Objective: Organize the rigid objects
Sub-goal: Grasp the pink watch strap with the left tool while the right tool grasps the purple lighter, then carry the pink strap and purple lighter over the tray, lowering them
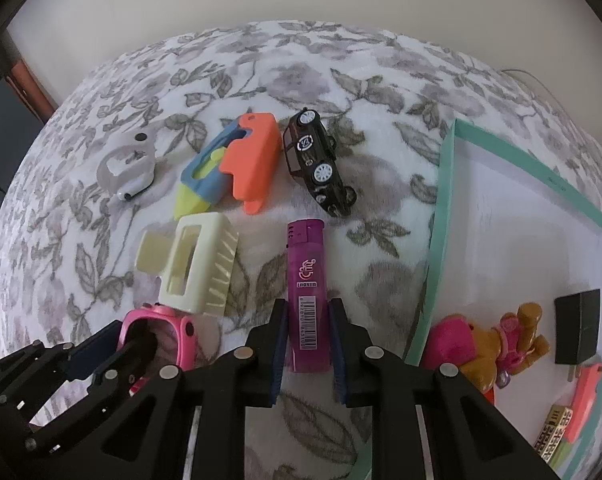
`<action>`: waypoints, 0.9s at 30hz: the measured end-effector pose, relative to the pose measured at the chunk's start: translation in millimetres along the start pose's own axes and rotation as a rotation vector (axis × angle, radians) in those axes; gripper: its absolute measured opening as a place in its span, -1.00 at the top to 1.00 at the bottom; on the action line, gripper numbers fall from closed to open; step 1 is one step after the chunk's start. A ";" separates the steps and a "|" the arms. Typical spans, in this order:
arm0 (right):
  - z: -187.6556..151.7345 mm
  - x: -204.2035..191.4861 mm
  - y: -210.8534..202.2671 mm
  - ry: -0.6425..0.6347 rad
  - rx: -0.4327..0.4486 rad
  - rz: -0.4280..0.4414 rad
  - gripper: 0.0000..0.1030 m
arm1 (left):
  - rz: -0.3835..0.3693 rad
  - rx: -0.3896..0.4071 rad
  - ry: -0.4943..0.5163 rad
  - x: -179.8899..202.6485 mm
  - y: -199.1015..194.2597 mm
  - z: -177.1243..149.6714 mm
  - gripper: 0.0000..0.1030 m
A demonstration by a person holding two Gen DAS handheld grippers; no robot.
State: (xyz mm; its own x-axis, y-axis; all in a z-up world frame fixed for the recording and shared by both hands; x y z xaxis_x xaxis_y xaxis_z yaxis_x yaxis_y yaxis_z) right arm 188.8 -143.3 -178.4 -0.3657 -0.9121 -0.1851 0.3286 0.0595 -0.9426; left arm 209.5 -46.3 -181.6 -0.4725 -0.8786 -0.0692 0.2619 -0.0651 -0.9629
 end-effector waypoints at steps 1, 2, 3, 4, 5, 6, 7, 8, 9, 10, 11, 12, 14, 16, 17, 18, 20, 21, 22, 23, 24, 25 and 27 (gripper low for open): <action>-1.0 0.0 -0.4 0.004 -0.004 0.005 0.58 | 0.001 0.000 0.003 0.5 0.8 0.2 0.65; -2.6 1.3 -1.4 0.011 -0.010 0.012 0.58 | 0.003 0.001 0.004 1.0 0.3 -0.8 0.68; -4.5 2.7 -2.4 0.020 -0.016 0.020 0.58 | 0.004 0.000 0.006 1.8 0.0 -1.6 0.69; -6.5 4.6 -3.4 0.028 -0.020 0.027 0.58 | 0.005 0.000 0.006 1.9 -0.2 -2.7 0.70; -8.3 5.9 -4.3 0.038 -0.025 0.036 0.59 | 0.005 -0.001 0.004 2.3 0.3 -3.1 0.71; -11.1 8.3 -6.7 0.053 -0.031 0.051 0.59 | 0.002 -0.002 0.000 0.7 -0.2 -7.4 0.72; -12.7 9.4 -8.1 0.063 -0.036 0.064 0.59 | -0.003 -0.002 -0.012 0.0 -0.8 -8.8 0.74; -15.7 11.4 -10.1 0.074 -0.041 0.078 0.59 | -0.010 -0.001 -0.023 -2.2 -5.1 -12.7 0.76; -17.6 12.7 -11.4 0.083 -0.049 0.090 0.59 | -0.020 -0.002 -0.039 -4.1 -7.1 -15.1 0.77; -19.9 14.7 -13.4 0.092 -0.053 0.100 0.59 | -0.031 -0.004 -0.056 -5.8 -7.9 -17.2 0.77; -21.4 16.5 -16.1 0.101 -0.055 0.107 0.59 | -0.037 -0.005 -0.067 -7.4 -8.7 -18.7 0.77; -22.8 18.6 -18.7 0.106 -0.053 0.112 0.59 | -0.042 -0.007 -0.079 -8.8 -9.7 -20.6 0.77; -25.4 22.9 -27.0 0.121 -0.047 0.129 0.59 | -0.044 -0.008 -0.094 -11.7 -12.1 -23.7 0.77; -25.2 23.5 -37.5 0.134 -0.036 0.148 0.60 | -0.050 -0.004 -0.112 -14.3 -16.2 -28.1 0.77; -25.0 25.3 -42.1 0.139 -0.030 0.153 0.60 | -0.051 -0.002 -0.119 -14.8 -19.0 -30.0 0.77; -24.3 26.6 -48.8 0.147 -0.020 0.160 0.60 | -0.048 0.004 -0.123 -15.0 -23.1 -31.5 0.77; -22.9 26.5 -58.9 0.157 -0.006 0.175 0.60 | -0.040 0.021 -0.125 -15.0 -34.2 -34.8 0.77; -22.8 28.8 -65.9 0.164 0.003 0.184 0.60 | -0.038 0.031 -0.128 -15.5 -39.7 -35.3 0.77; -22.4 29.7 -71.0 0.168 0.011 0.189 0.60 | -0.038 0.039 -0.131 -19.6 -45.5 -33.0 0.77; -21.7 31.1 -76.3 0.171 0.022 0.193 0.60 | -0.036 0.051 -0.136 -20.9 -53.4 -32.2 0.77; -19.7 31.5 -83.7 0.176 0.040 0.201 0.60 | -0.030 0.060 -0.138 -21.0 -59.0 -32.0 0.77; -18.9 33.0 -89.5 0.182 0.051 0.207 0.60 | -0.017 0.077 -0.137 -20.7 -69.2 -31.2 0.77; -15.3 39.2 -104.7 0.198 0.081 0.217 0.60 | -0.001 0.107 -0.135 -19.0 -85.9 -29.3 0.77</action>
Point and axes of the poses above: each gripper's, at about its wrist camera, not at the fingertips, and y roughly the way its jaws point, x to its right, z to its top, the point moved 6 cm from there along y, roughly the way its jaws point, and after that the axes turned 13 degrees about y, right-handed, at the moved point
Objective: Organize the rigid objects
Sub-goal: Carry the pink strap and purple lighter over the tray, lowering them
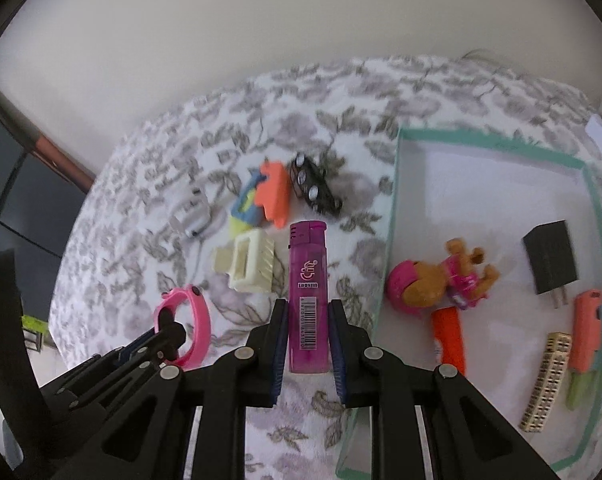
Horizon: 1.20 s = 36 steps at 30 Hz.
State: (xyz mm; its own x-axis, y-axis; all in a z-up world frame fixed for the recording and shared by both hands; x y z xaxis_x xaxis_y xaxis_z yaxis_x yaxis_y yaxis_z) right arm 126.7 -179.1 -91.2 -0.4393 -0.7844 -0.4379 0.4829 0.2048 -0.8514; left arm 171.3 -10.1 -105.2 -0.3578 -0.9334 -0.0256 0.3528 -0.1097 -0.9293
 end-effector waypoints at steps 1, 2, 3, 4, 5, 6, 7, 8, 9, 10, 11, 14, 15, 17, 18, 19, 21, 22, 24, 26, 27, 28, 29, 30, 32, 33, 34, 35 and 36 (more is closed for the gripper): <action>1.9 2.2 -8.3 0.006 0.019 0.000 0.60 | 0.004 0.014 0.000 1.7 -6.8 2.8 0.77; 4.5 2.4 -13.6 0.013 0.034 -0.002 0.60 | 0.009 0.028 0.001 2.3 -13.6 7.7 0.77; 7.5 4.7 -22.6 0.023 0.056 -0.004 0.60 | 0.013 0.042 0.006 5.0 -20.5 11.5 0.77; 9.8 7.7 -30.0 0.032 0.073 -0.006 0.60 | 0.019 0.062 0.012 9.5 -30.9 15.4 0.77; 12.1 11.0 -38.4 0.042 0.094 -0.008 0.60 | 0.021 0.074 0.016 12.3 -35.8 21.5 0.77; 15.0 16.0 -49.3 0.054 0.120 -0.011 0.60 | 0.021 0.090 0.024 17.5 -43.7 27.3 0.77; 16.9 19.4 -56.2 0.063 0.138 -0.011 0.60 | 0.017 0.105 0.031 24.2 -49.9 33.9 0.77; 19.8 24.0 -62.9 0.074 0.156 -0.012 0.60 | 0.011 0.121 0.040 31.8 -55.4 38.5 0.77; 21.9 29.5 -71.1 0.088 0.176 -0.014 0.60 | 0.003 0.134 0.049 39.3 -58.6 42.8 0.77; 23.9 35.6 -78.8 0.102 0.194 -0.019 0.60 | -0.007 0.150 0.063 50.3 -64.1 46.8 0.77; 25.4 41.1 -84.4 0.111 0.209 -0.027 0.60 | -0.015 0.161 0.075 58.6 -68.9 48.9 0.77; 29.2 62.0 -105.5 0.134 0.266 -0.079 0.60 | -0.033 0.185 0.106 85.8 -80.9 51.9 0.77; 30.7 70.6 -112.2 0.144 0.285 -0.096 0.60 | -0.038 0.191 0.116 93.6 -83.7 52.1 0.77; 33.8 82.5 -122.7 0.162 0.304 -0.120 0.60 | -0.048 0.196 0.129 110.1 -87.2 51.8 0.77; 35.3 90.2 -129.3 0.179 0.317 -0.131 0.60 | -0.059 0.195 0.128 118.5 -88.1 50.8 0.77; 35.8 94.8 -132.9 0.187 0.323 -0.133 0.59 | -0.074 0.195 0.127 126.5 -88.5 50.0 0.77; 36.6 104.9 -140.1 0.198 0.339 -0.151 0.59 | -0.086 0.186 0.133 142.0 -85.0 47.2 0.77; 37.3 109.0 -142.6 0.201 0.345 -0.163 0.59 | -0.088 0.179 0.140 149.4 -82.3 45.4 0.77; 38.8 118.8 -146.4 0.208 0.356 -0.187 0.59 | -0.100 0.164 0.155 162.9 -75.3 41.9 0.77; 38.9 126.3 -145.0 0.219 0.351 -0.201 0.59 | -0.110 0.154 0.171 174.0 -68.7 37.8 0.77; 38.3 128.7 -142.8 0.225 0.344 -0.202 0.59 | -0.107 0.148 0.181 177.7 -64.9 35.6 0.76; 38.0 131.4 -138.3 0.234 0.331 -0.200 0.59 | -0.099 0.138 0.191 181.1 -60.7 33.3 0.76; 37.3 133.7 -133.6 0.240 0.316 -0.200 0.59 | -0.085 0.127 0.193 182.1 -55.9 31.1 0.76; 36.4 134.8 -129.5 0.240 0.305 -0.203 0.59 | -0.073 0.114 0.194 183.0 -50.3 28.5 0.76; 35.1 135.9 -121.4 0.232 0.286 -0.217 0.59 | -0.071 0.086 0.187 182.3 -39.9 23.9 0.76; 34.0 136.7 -118.3 0.229 0.279 -0.223 0.59 | -0.076 0.079 0.187 182.0 -36.6 22.1 0.76; 33.0 137.4 -115.5 0.229 0.273 -0.228 0.59 | -0.078 0.076 0.188 182.0 -34.2 20.9 0.76; 31.9 138.5 -111.0 0.228 0.262 -0.234 0.59 | -0.073 0.073 0.191 181.8 -31.2 19.3 0.76; 29.9 139.6 -106.0 0.227 0.250 -0.240 0.59 | -0.071 0.070 0.197 182.5 -28.0 18.0 0.76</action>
Point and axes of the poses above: each gripper's, at about its wrist camera, not at the fingertips, and y roughly the way its jaws point, x to its right, z to its top, the point moved 6 cm from there along y, roughly the way its jaws point, and after that the axes turned 13 degrees about y, right-handed, at the moved point
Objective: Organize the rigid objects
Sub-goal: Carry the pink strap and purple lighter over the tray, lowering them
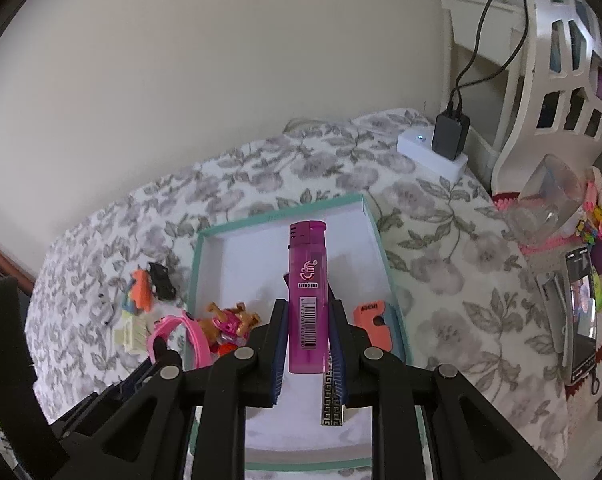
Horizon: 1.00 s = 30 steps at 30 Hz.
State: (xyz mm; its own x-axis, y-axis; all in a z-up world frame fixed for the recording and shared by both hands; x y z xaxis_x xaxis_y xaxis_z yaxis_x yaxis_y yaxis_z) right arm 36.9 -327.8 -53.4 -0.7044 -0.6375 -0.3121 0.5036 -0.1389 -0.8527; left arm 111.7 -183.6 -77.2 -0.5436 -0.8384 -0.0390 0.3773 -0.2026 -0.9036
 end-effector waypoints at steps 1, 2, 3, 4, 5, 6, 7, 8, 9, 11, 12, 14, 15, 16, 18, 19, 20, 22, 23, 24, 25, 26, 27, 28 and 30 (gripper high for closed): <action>-2.5 0.7 3.7 0.000 -0.010 -0.005 0.59 | -0.002 -0.004 0.004 0.5 2.0 -1.0 0.76; -5.4 1.7 8.8 0.001 -0.025 -0.009 0.59 | -0.010 -0.014 0.008 1.7 6.3 -2.9 0.76; -8.2 2.6 13.7 0.003 -0.040 -0.014 0.59 | -0.020 -0.029 0.008 3.1 10.9 -4.9 0.76; -11.0 3.5 19.1 0.003 -0.054 -0.018 0.59 | -0.028 -0.044 0.010 5.2 15.9 -7.5 0.76; -13.1 4.1 23.5 0.002 -0.064 -0.025 0.59 | -0.031 -0.056 0.017 7.8 20.2 -10.0 0.76; -15.5 5.0 28.2 -0.003 -0.076 -0.034 0.59 | -0.033 -0.062 0.024 9.3 22.4 -11.6 0.76; -17.1 5.8 30.9 -0.003 -0.083 -0.038 0.59 | -0.036 -0.071 0.032 11.8 26.0 -13.1 0.76; -18.8 7.4 34.0 0.003 -0.092 -0.040 0.59 | -0.040 -0.075 0.038 13.7 28.4 -13.9 0.76; -19.7 9.0 36.1 0.007 -0.098 -0.043 0.59 | -0.042 -0.077 0.042 15.0 30.3 -14.5 0.76; -20.8 11.5 39.1 0.013 -0.105 -0.051 0.59 | -0.046 -0.086 0.049 17.2 34.7 -16.0 0.76; -21.7 13.1 41.0 0.018 -0.110 -0.053 0.59 | -0.049 -0.090 0.047 17.3 36.4 -16.8 0.76; -23.7 16.2 45.8 0.030 -0.124 -0.053 0.59 | -0.056 -0.103 0.042 16.4 40.6 -19.5 0.76; -25.3 17.6 48.9 0.037 -0.134 -0.054 0.59 | -0.055 -0.107 0.042 16.3 42.0 -20.5 0.76; -26.7 18.6 51.4 0.040 -0.143 -0.056 0.59 | -0.052 -0.111 0.045 16.4 44.2 -21.5 0.76; -28.8 19.9 55.9 0.042 -0.157 -0.060 0.59 | -0.044 -0.119 0.053 16.8 48.4 -23.3 0.76; -29.9 20.9 57.8 0.046 -0.164 -0.061 0.59 | -0.040 -0.122 0.058 17.4 50.2 -24.1 0.76; -30.8 22.2 59.6 0.052 -0.171 -0.061 0.59 | -0.037 -0.123 0.062 18.0 51.3 -24.3 0.76; -32.1 24.4 62.2 0.059 -0.180 -0.063 0.59 | -0.038 -0.127 0.071 19.3 53.3 -24.9 0.75; -32.9 25.4 63.4 0.064 -0.184 -0.062 0.59 | -0.041 -0.125 0.077 20.8 54.2 -25.1 0.75; -33.5 26.6 64.4 0.070 -0.189 -0.064 0.59 | -0.041 -0.124 0.082 21.5 54.4 -25.1 0.75; -33.7 27.2 64.7 0.071 -0.190 -0.067 0.59 | -0.036 -0.124 0.090 22.7 54.5 -24.9 0.75; -34.0 27.9 65.2 0.072 -0.192 -0.070 0.58 | -0.033 -0.123 0.095 23.6 54.1 -25.4 0.75; -34.1 28.0 65.4 0.073 -0.192 -0.071 0.58 | -0.033 -0.122 0.098 24.1 54.0 -25.4 0.75; -34.2 28.2 65.6 0.074 -0.193 -0.070 0.58 | -0.033 -0.122 0.098 23.6 54.1 -25.3 0.75; -34.3 28.1 65.9 0.075 -0.195 -0.068 0.58 | -0.034 -0.123 0.098 23.5 54.3 -25.2 0.74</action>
Point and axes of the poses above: each gripper's, at about its wrist camera, not at the fingertips, and y roughly the way its jaws point, x to its right, z to its top, the point moved 6 cm from there along y, roughly the way its jaws point, and after that the axes turned 13 degrees about y, right-handed, at the moved point
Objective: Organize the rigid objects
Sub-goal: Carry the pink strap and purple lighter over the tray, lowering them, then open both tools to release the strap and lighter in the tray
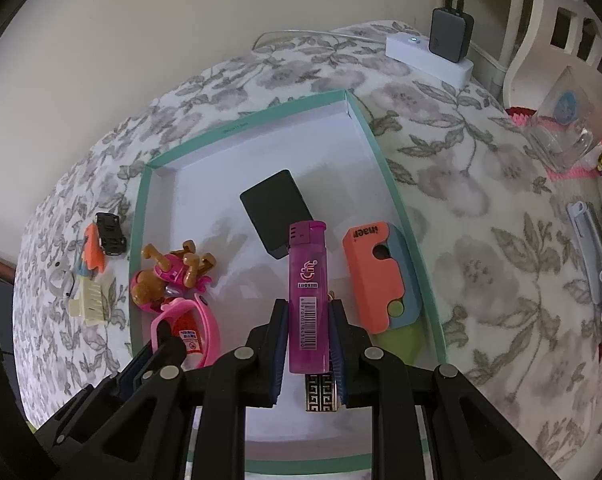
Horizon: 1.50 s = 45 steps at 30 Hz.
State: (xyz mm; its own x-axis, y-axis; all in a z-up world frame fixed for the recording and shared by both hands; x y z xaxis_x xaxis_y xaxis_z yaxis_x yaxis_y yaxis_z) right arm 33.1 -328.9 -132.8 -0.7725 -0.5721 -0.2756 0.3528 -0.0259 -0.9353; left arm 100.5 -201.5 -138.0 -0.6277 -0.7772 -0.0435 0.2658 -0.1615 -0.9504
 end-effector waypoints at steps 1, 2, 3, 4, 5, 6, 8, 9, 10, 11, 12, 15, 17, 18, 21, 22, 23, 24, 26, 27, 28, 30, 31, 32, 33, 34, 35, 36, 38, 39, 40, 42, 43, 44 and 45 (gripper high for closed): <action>0.1 0.0 0.1 -0.001 0.000 0.000 0.58 | -0.002 -0.001 0.001 0.0 0.3 0.1 0.74; 0.1 0.0 0.2 0.000 -0.001 0.000 0.58 | -0.003 -0.001 0.000 0.2 0.5 0.3 0.74; 0.1 0.1 0.1 0.001 -0.001 0.001 0.58 | -0.004 -0.002 -0.001 0.5 0.7 0.4 0.74; 0.2 0.1 -0.1 0.000 0.001 -0.001 0.57 | -0.006 -0.003 0.000 0.7 0.8 0.3 0.74; 0.3 -0.2 -0.1 -0.001 0.002 -0.002 0.57 | -0.006 -0.003 0.000 0.9 1.1 0.4 0.74; 0.1 -0.3 0.0 -0.001 0.003 -0.002 0.57 | -0.007 -0.003 0.000 1.0 1.0 0.6 0.74; 0.4 -0.5 -0.2 -0.001 0.004 0.001 0.57 | -0.007 -0.003 0.000 0.5 0.6 1.0 0.74; 0.8 -0.6 -0.7 -0.002 0.007 0.001 0.57 | -0.007 -0.001 0.000 0.3 0.2 1.1 0.74; 1.1 -0.7 -1.4 -0.003 0.009 0.001 0.57 | -0.009 0.000 0.001 0.2 -0.2 1.1 0.74; 1.5 -0.9 -2.3 -0.004 0.012 0.000 0.57 | -0.012 0.001 0.000 0.3 -0.6 1.3 0.74; 2.0 -1.4 -3.6 -0.006 0.016 -0.001 0.57 | -0.020 -0.001 -0.003 0.6 -0.5 1.3 0.73; 3.0 -2.8 -6.9 -0.011 0.026 0.000 0.56 | -0.031 -0.001 -0.010 0.9 -1.0 1.9 0.68; 4.0 -3.4 -9.5 -0.011 0.032 0.006 0.57 | -0.032 0.003 -0.011 0.8 -3.2 3.0 0.67; 4.7 -3.9 -11.4 -0.010 0.039 0.009 0.56 | -0.036 0.006 -0.012 0.8 -4.4 3.6 0.66; 7.0 -5.4 -17.2 -0.012 0.059 0.013 0.56 | -0.048 0.015 -0.015 1.2 -8.1 5.7 0.48; 7.7 -6.1 -18.9 -0.012 0.066 0.015 0.56 | -0.053 0.021 -0.017 1.7 -9.8 6.9 0.40; 8.9 -6.5 -21.1 -0.012 0.074 0.017 0.56 | -0.059 0.026 -0.018 1.9 -11.5 7.8 0.33; 10.2 -7.1 -23.9 -0.012 0.084 0.021 0.56 | -0.061 0.031 -0.020 2.0 -13.0 8.6 0.32; 12.5 -7.7 -28.3 -0.010 0.098 0.026 0.56 | -0.061 0.041 -0.021 1.9 -16.3 10.3 0.31; 13.3 -8.0 -30.3 -0.010 0.104 0.029 0.56 | -0.062 0.046 -0.023 1.5 -17.9 11.0 0.31; 14.2 -8.7 -32.9 -0.009 0.114 0.033 0.56 | -0.063 0.048 -0.024 1.2 -18.9 11.5 0.31; 16.2 -9.5 -37.6 -0.007 0.131 0.038 0.56 | -0.067 0.059 -0.035 -1.1 -22.5 13.2 0.31; 16.8 -9.9 -39.2 -0.006 0.137 0.041 0.57 | -0.070 0.063 -0.041 -2.4 -24.2 13.7 0.31; 17.4 -10.0 -40.8 -0.005 0.144 0.044 0.57 | -0.070 0.067 -0.046 -3.4 -25.3 14.5 0.31; 17.9 -10.2 -42.1 -0.004 0.150 0.047 0.57 | -0.072 0.072 -0.055 -5.4 -27.2 15.2 0.30; 18.5 -10.1 -43.0 -0.002 0.155 0.051 0.57 | -0.072 0.075 -0.063 -7.1 -28.3 15.3 0.30; 18.7 -10.0 -43.3 -0.001 0.156 0.053 0.57 | -0.070 0.076 -0.070 -8.9 -28.9 15.3 0.30; 18.6 -9.9 -43.1 -0.001 0.156 0.054 0.57 | -0.065 0.076 -0.081 -11.9 -29.4 15.0 0.30; 18.5 -9.8 -42.5 -0.001 0.155 0.052 0.57 | -0.057 0.076 -0.097 -16.4 -29.8 14.2 0.29; 18.1 -10.0 -41.2 -0.003 0.150 0.050 0.57 | -0.058 0.077 -0.108 -19.4 -30.2 13.9 0.29; 17.6 -10.2 -40.3 -0.006 0.149 0.049 0.57 | -0.057 0.077 -0.118 -21.7 -30.3 13.4 0.29; 16.4 -10.8 -38.2 -0.013 0.145 0.042 0.57 | -0.048 0.080 -0.138 -27.2 -31.4 12.6 0.29; 15.8 -11.5 -37.1 -0.018 0.143 0.040 0.57 | -0.035 0.079 -0.146 -30.7 -31.9 12.0 0.28; 14.7 -12.3 -35.7 -0.024 0.140 0.038 0.57 | -0.008 0.075 -0.155 -35.4 -32.4 11.0 0.20; 13.9 -13.3 -33.9 -0.032 0.136 0.036 0.57 | 0.020 0.071 -0.164 -39.6 -32.6 9.9 0.11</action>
State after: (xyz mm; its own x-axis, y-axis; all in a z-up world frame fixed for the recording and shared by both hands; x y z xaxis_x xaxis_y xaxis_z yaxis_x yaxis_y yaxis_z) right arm 38.7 -331.8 -94.3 -0.7418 -0.6003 -0.2989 0.4498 -0.1148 -0.8857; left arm 123.9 -171.4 -102.2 -0.4958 -0.8684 -0.0056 0.3317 -0.1834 -0.9254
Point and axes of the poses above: each gripper's, at about its wrist camera, not at the fingertips, and y roughly the way its jaws point, x to its right, z to its top, the point moved 6 cm from there along y, roughly the way its jaws point, and after that the axes turned 13 degrees about y, right-handed, at the moved point
